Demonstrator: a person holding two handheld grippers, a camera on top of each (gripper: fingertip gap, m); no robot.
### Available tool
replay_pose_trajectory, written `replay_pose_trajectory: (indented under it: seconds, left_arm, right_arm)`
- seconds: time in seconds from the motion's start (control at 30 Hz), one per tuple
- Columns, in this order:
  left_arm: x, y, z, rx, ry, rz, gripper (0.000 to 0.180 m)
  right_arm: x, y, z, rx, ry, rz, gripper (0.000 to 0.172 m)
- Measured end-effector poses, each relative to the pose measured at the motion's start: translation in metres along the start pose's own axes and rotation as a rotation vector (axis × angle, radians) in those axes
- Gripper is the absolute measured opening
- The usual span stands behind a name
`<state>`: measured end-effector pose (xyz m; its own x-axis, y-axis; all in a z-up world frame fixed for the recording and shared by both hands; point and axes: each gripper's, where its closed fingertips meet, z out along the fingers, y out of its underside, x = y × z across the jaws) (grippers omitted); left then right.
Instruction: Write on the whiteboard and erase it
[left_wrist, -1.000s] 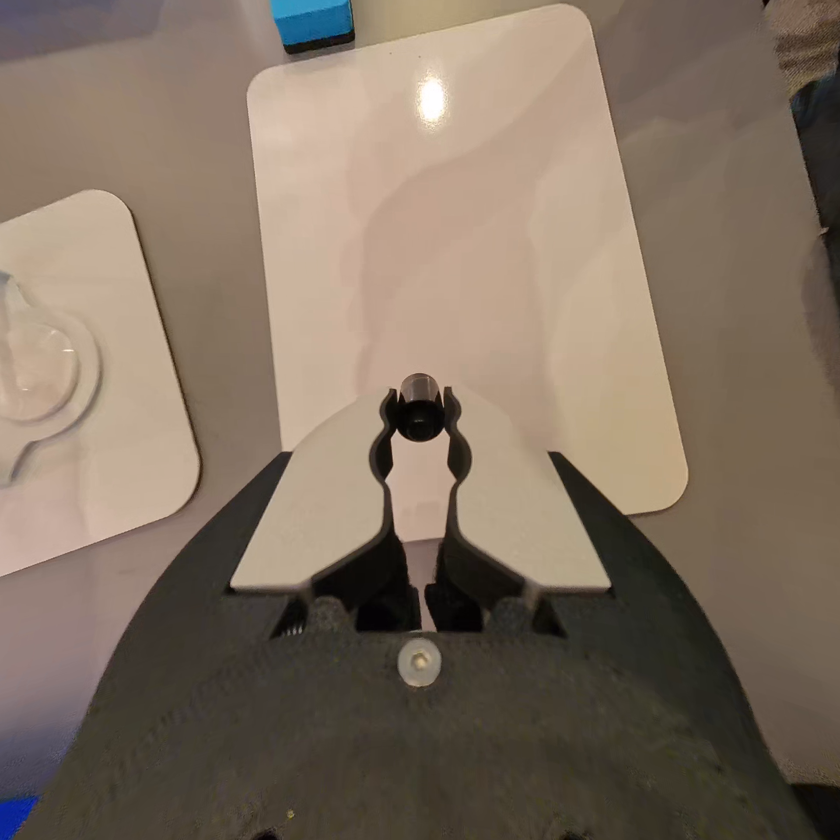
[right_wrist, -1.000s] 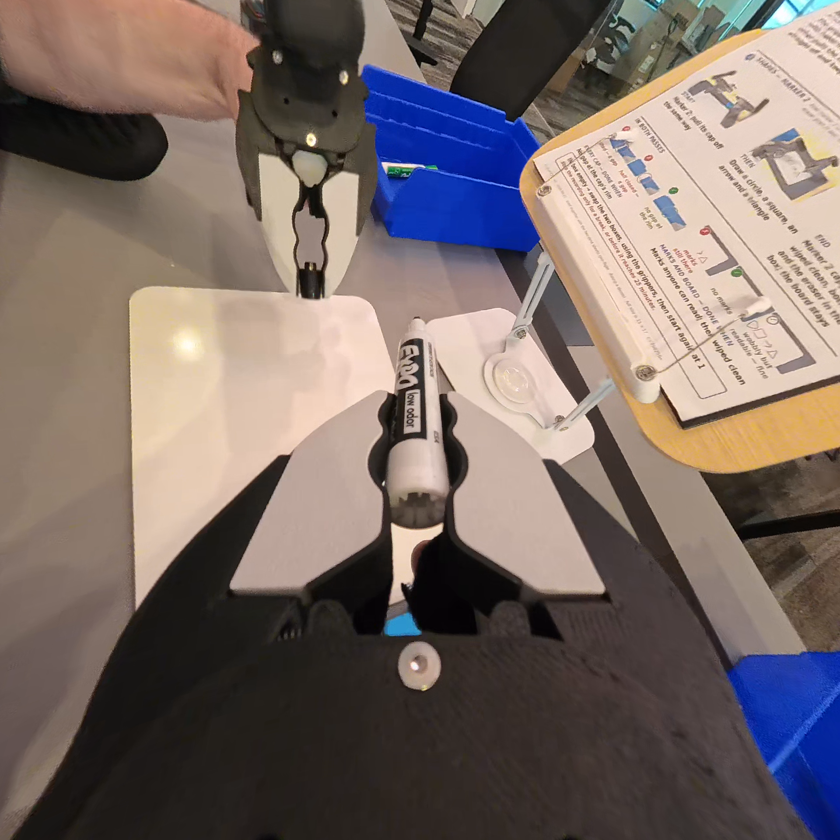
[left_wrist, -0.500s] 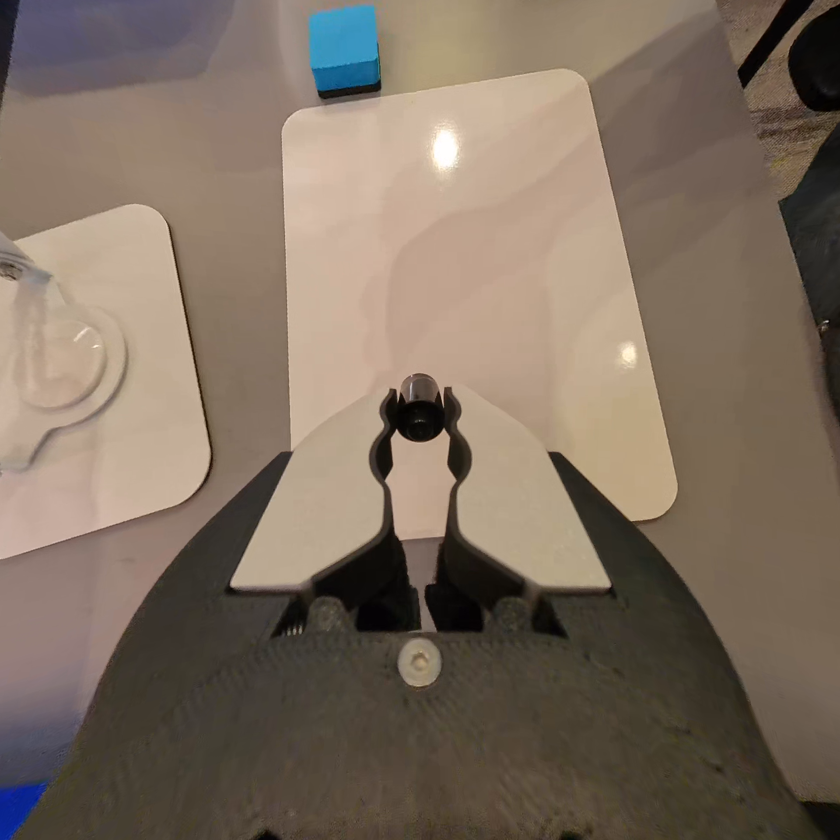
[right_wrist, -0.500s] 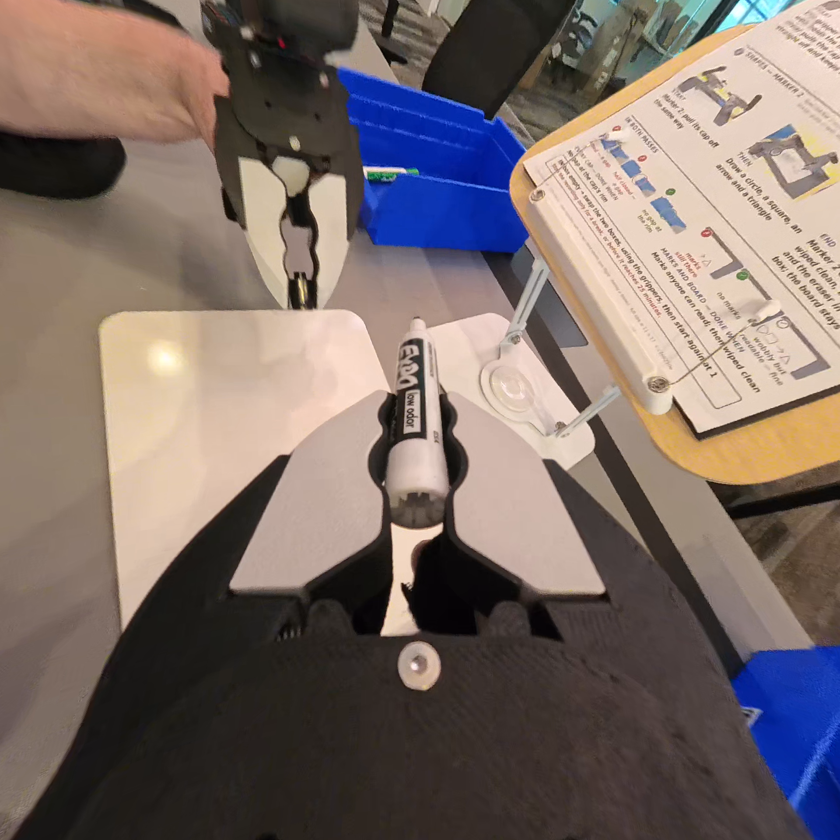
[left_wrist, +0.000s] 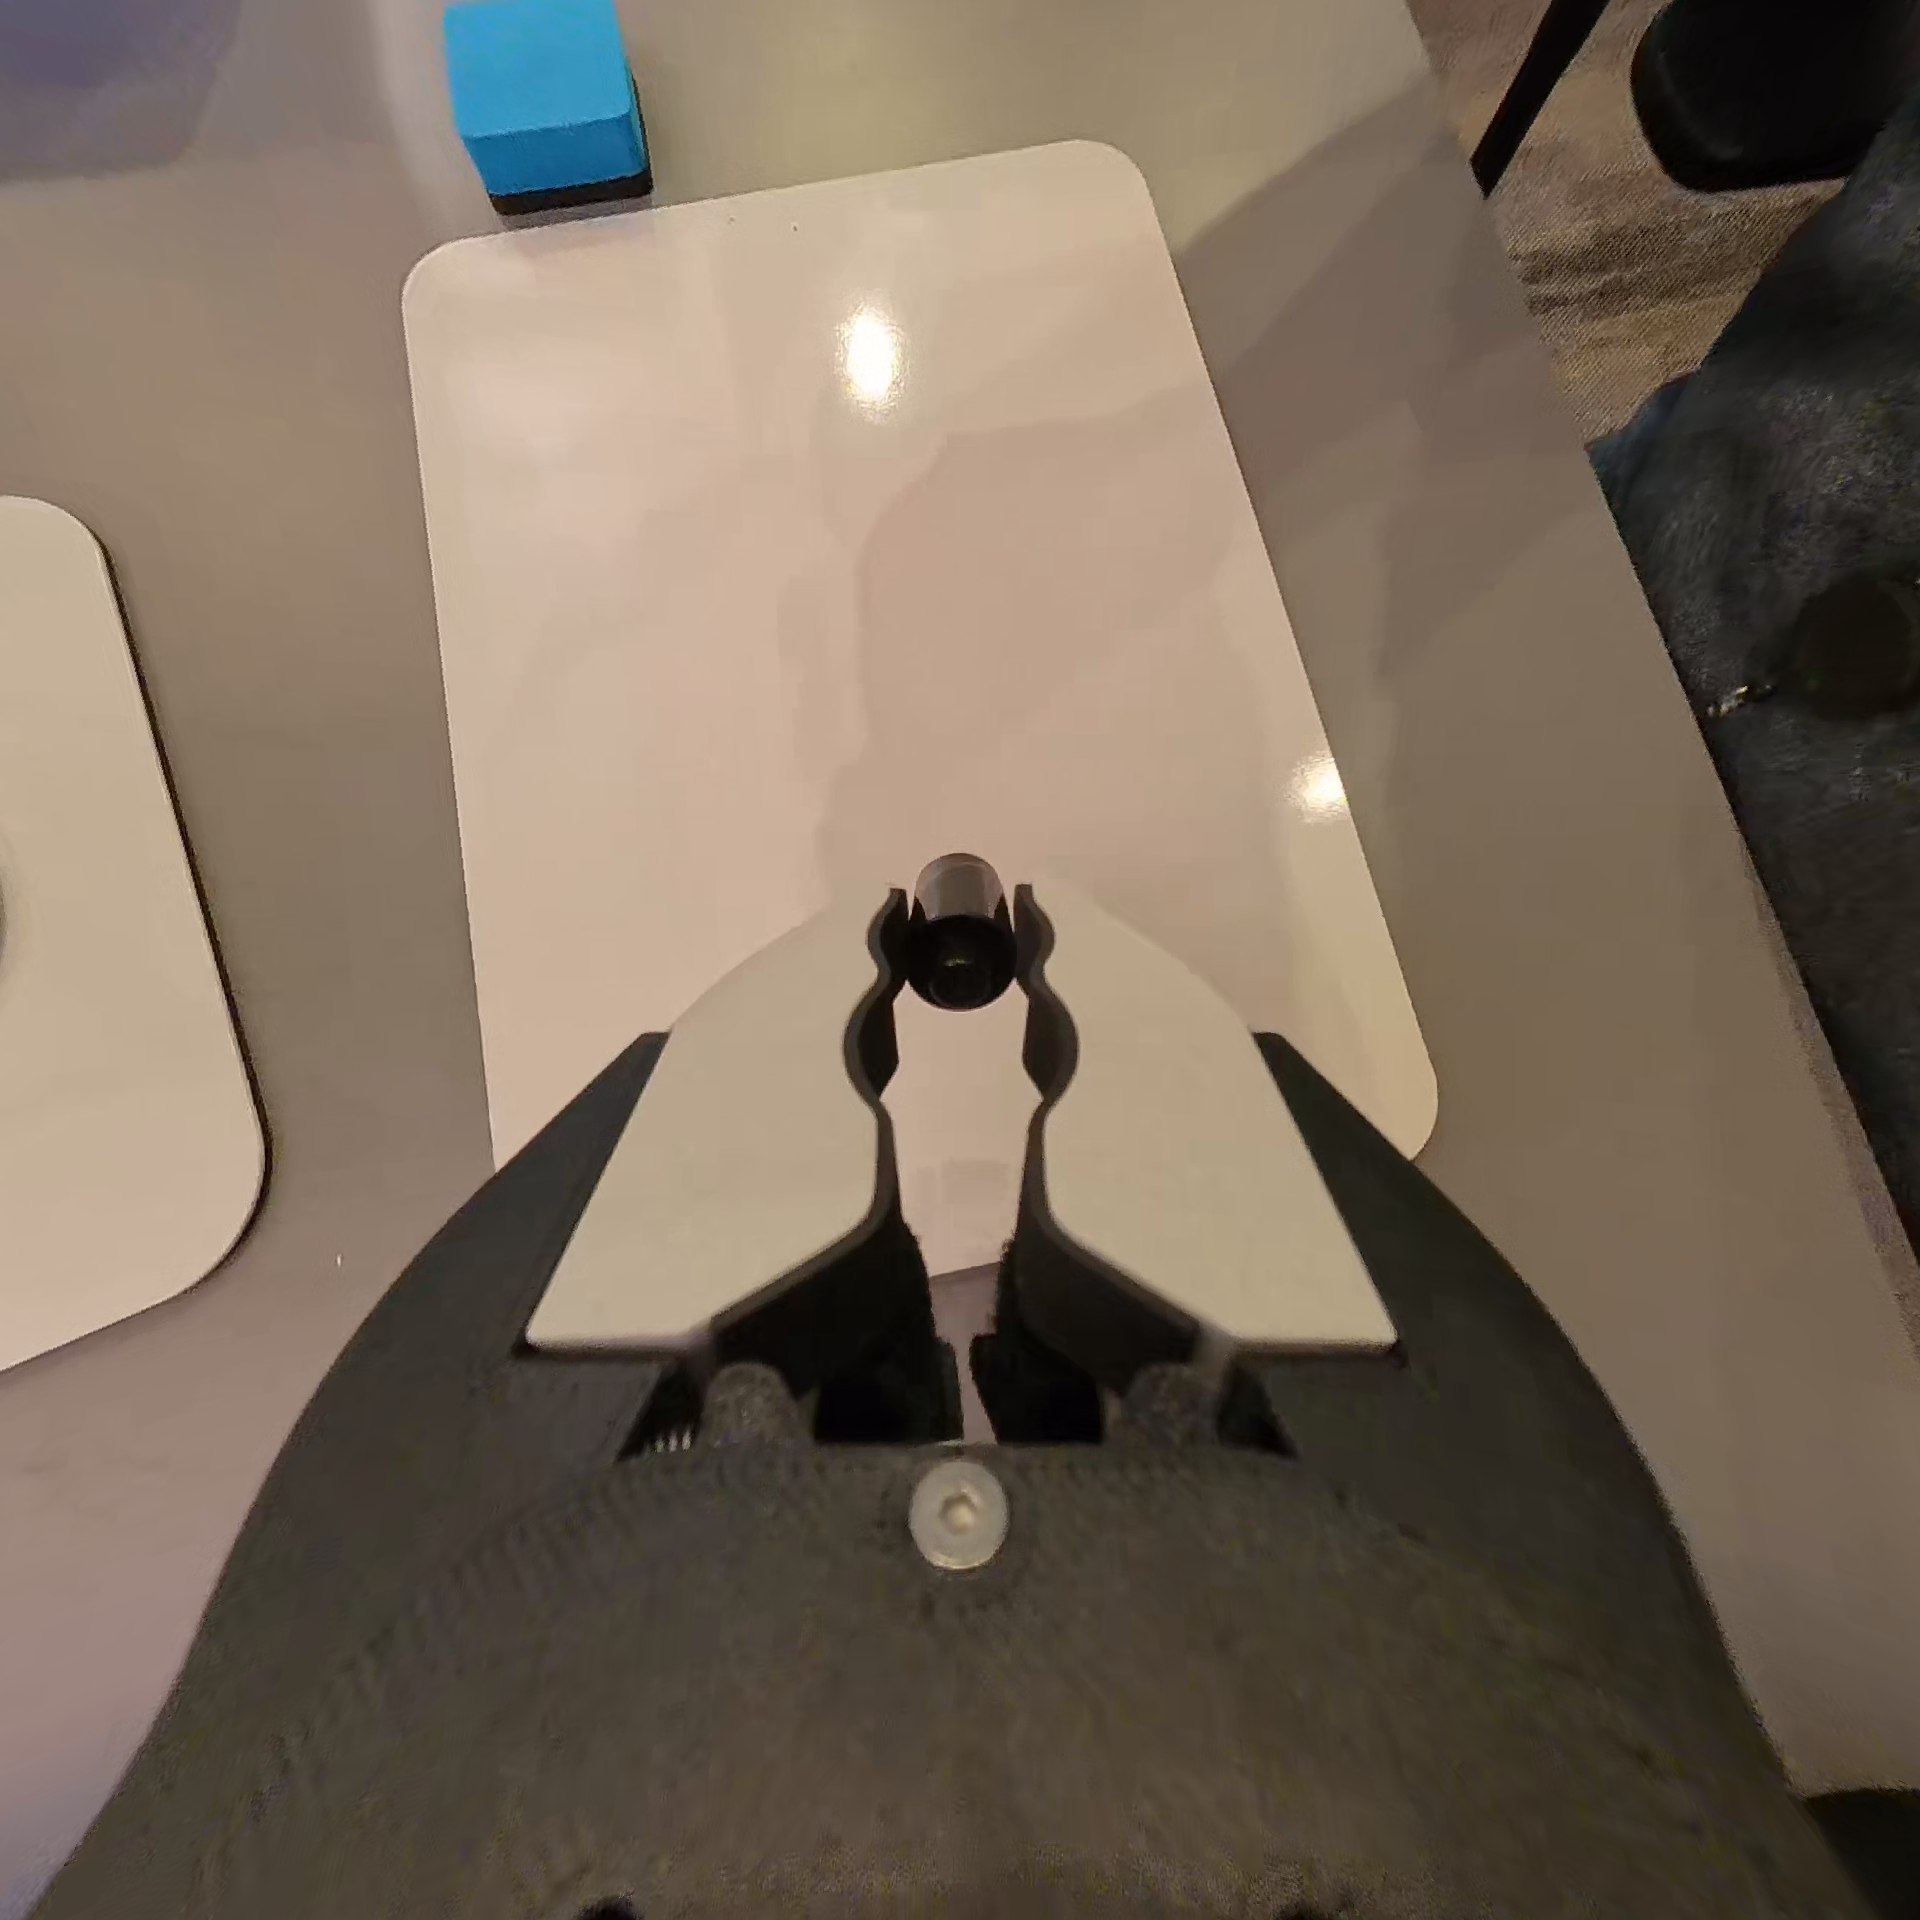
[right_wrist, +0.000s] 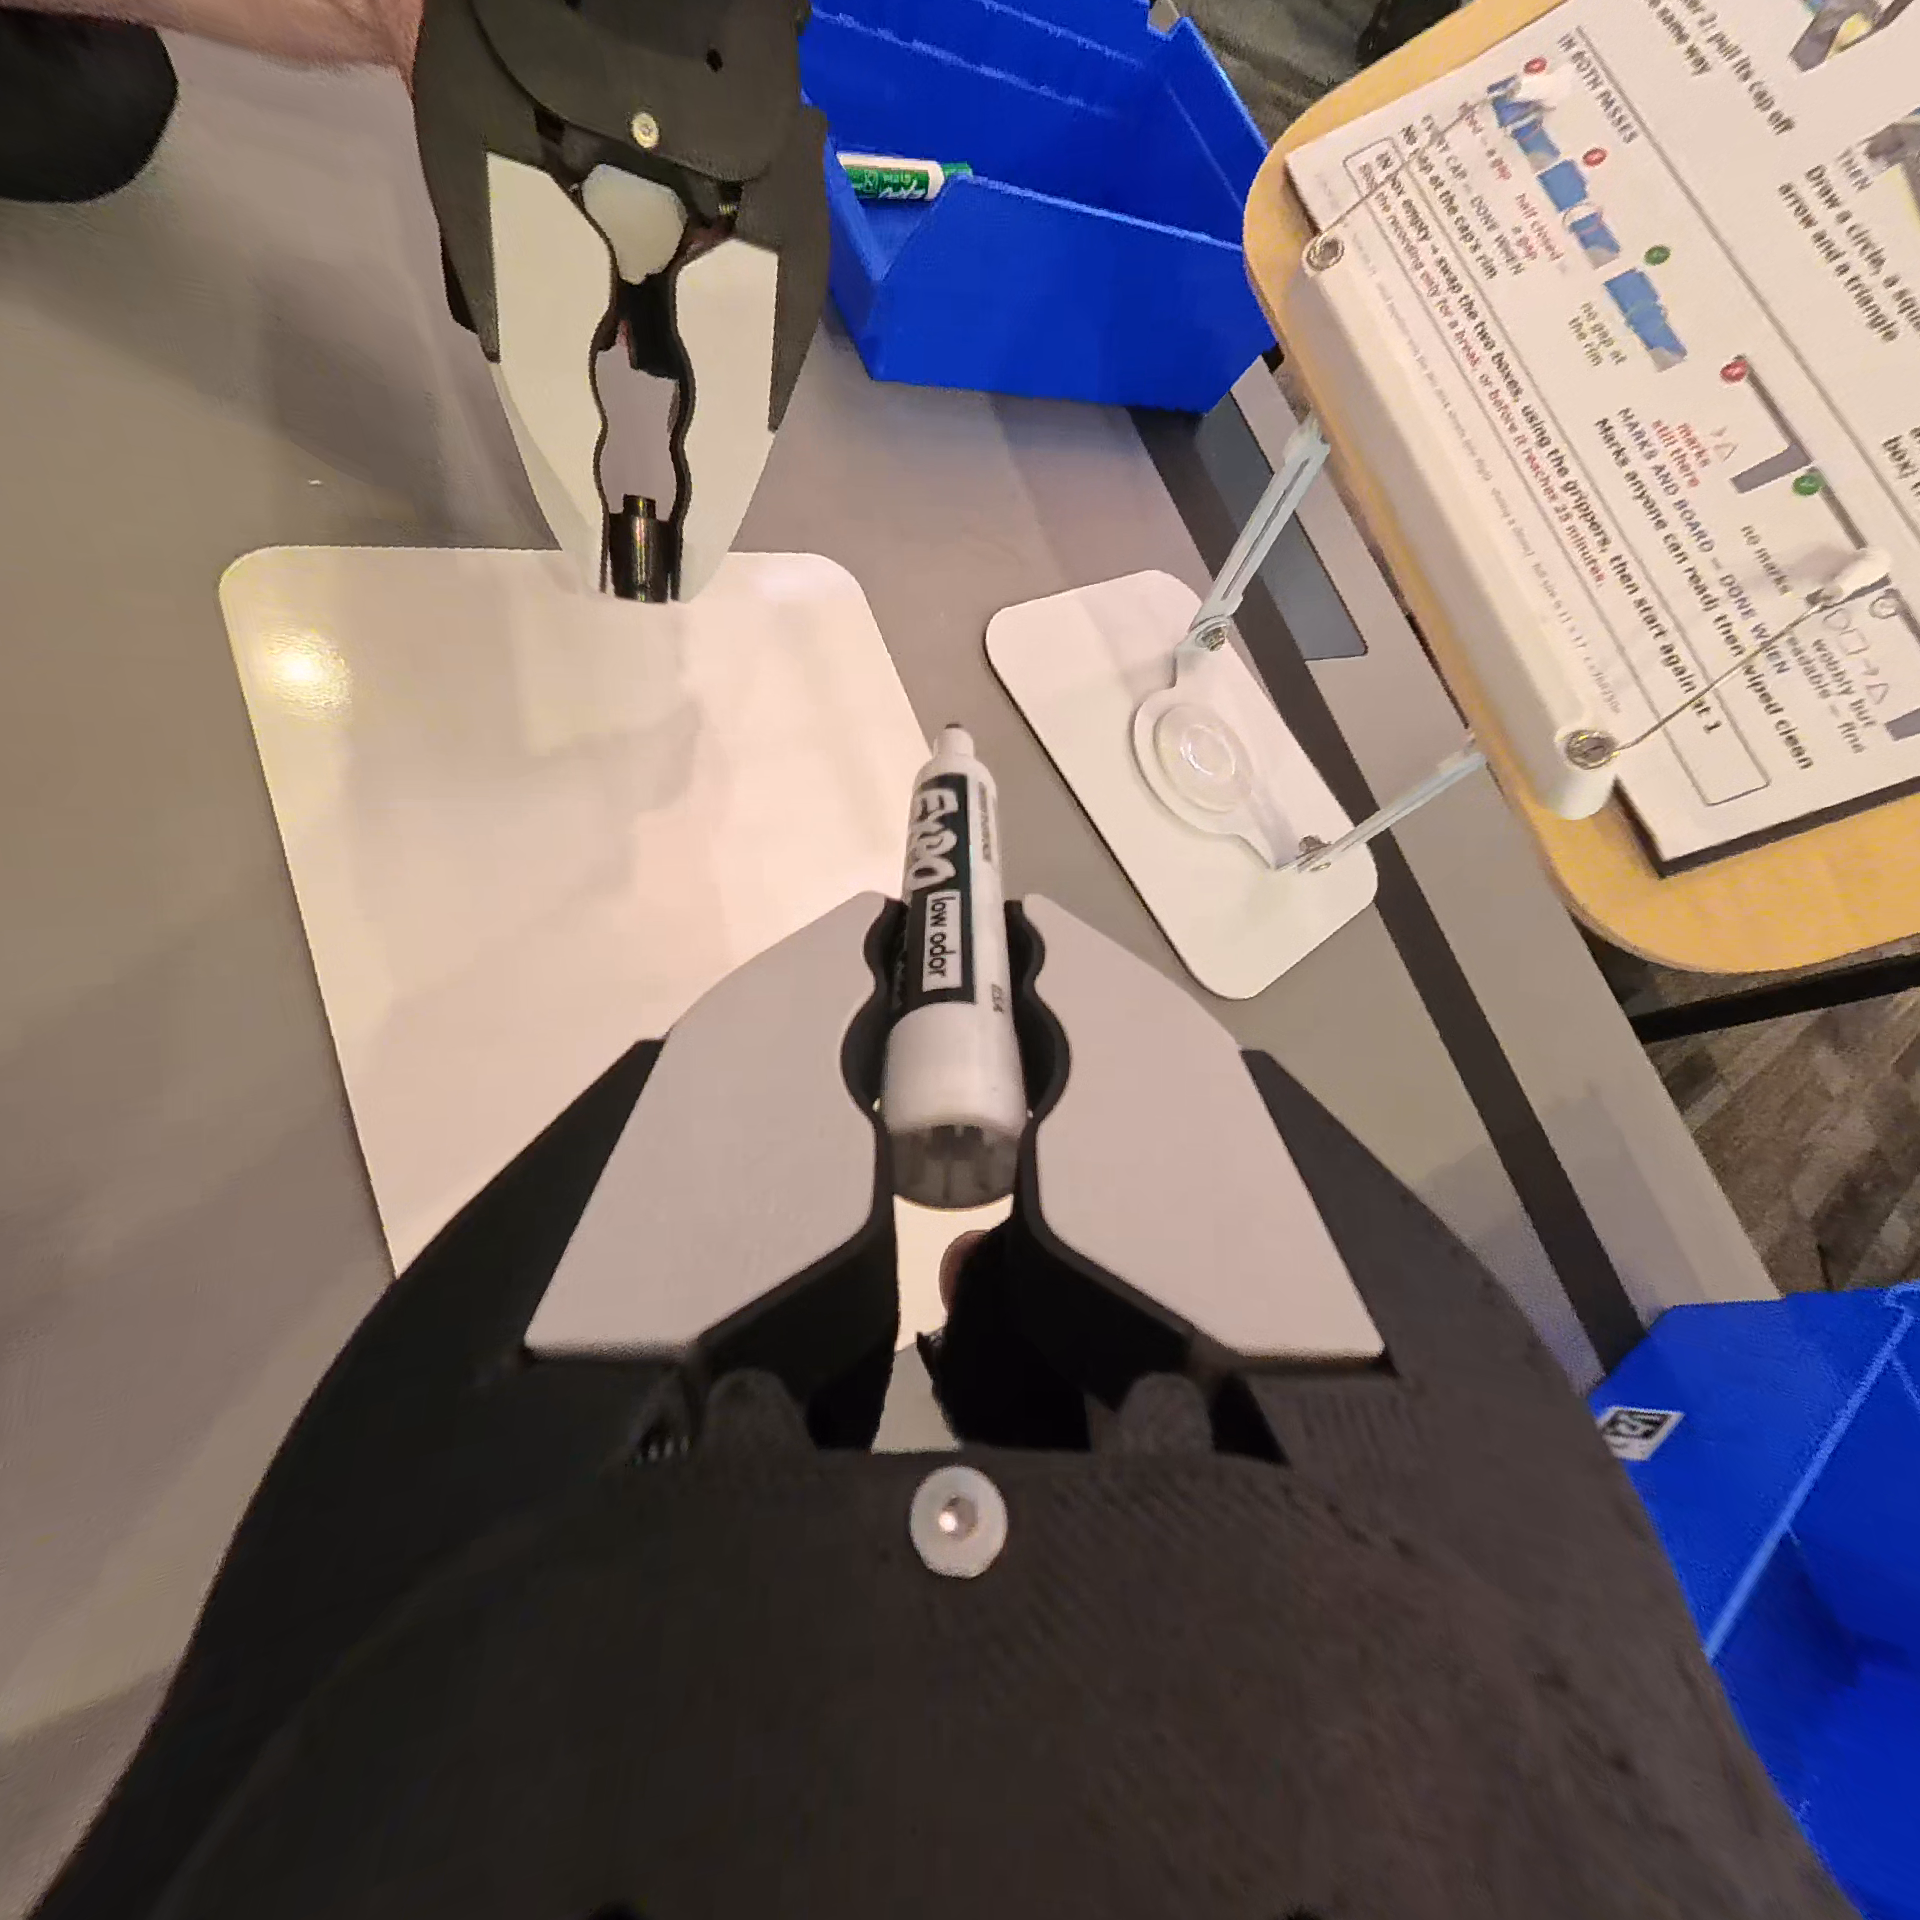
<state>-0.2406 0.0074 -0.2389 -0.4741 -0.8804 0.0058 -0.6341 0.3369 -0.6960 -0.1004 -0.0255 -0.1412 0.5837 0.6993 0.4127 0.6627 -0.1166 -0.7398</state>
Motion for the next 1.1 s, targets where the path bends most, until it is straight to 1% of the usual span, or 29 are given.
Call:
replay_pose_trajectory:
  seconds: [0.03, 0.17, 0.3, 0.5, 0.6, 0.67, 0.73, 0.83, 0.97, 1.1]
  left_arm:
    - [-0.001, 0.002, -0.001, 0.007, 0.002, -0.009, 0.02]
    - [-0.011, 0.007, -0.011, 0.014, -0.028, -0.029, 0.02]
    - [-0.022, 0.014, -0.01, -0.103, -0.092, 0.046, 0.02]
    - [-0.004, 0.009, 0.006, -0.096, -0.02, 0.106, 0.02]
    - [0.003, 0.014, 0.013, -0.118, 0.007, 0.114, 0.02]
    - [0.004, 0.016, 0.013, -0.118, 0.015, 0.11, 0.02]
    - [0.007, 0.009, 0.009, -0.08, 0.029, 0.111, 0.02]
    - [0.013, 0.006, 0.008, -0.059, 0.053, 0.122, 0.02]
    - [0.022, 0.016, 0.013, -0.088, 0.088, 0.161, 0.02]
    - [0.029, 0.017, 0.013, -0.089, 0.102, 0.188, 0.02]
  right_arm:
    - [-0.001, 0.002, 0.002, -0.007, -0.003, 0.012, 0.021]
    - [-0.003, 0.003, 0.009, -0.021, -0.033, 0.026, 0.021]
    - [0.002, -0.001, 0.014, -0.044, -0.05, -0.027, 0.021]
    - [-0.003, -0.006, 0.018, -0.101, -0.031, -0.078, 0.021]
    - [-0.009, -0.012, 0.017, -0.074, -0.049, -0.059, 0.021]
    - [-0.01, -0.012, 0.017, -0.075, -0.056, -0.046, 0.021]
    - [-0.009, -0.013, 0.016, -0.07, -0.058, -0.031, 0.021]
    - [-0.006, -0.013, 0.017, -0.074, -0.056, -0.014, 0.021]
    - [-0.001, -0.012, 0.02, -0.081, -0.043, 0.004, 0.021]
    - [-0.002, -0.011, 0.023, -0.082, -0.041, 0.009, 0.021]
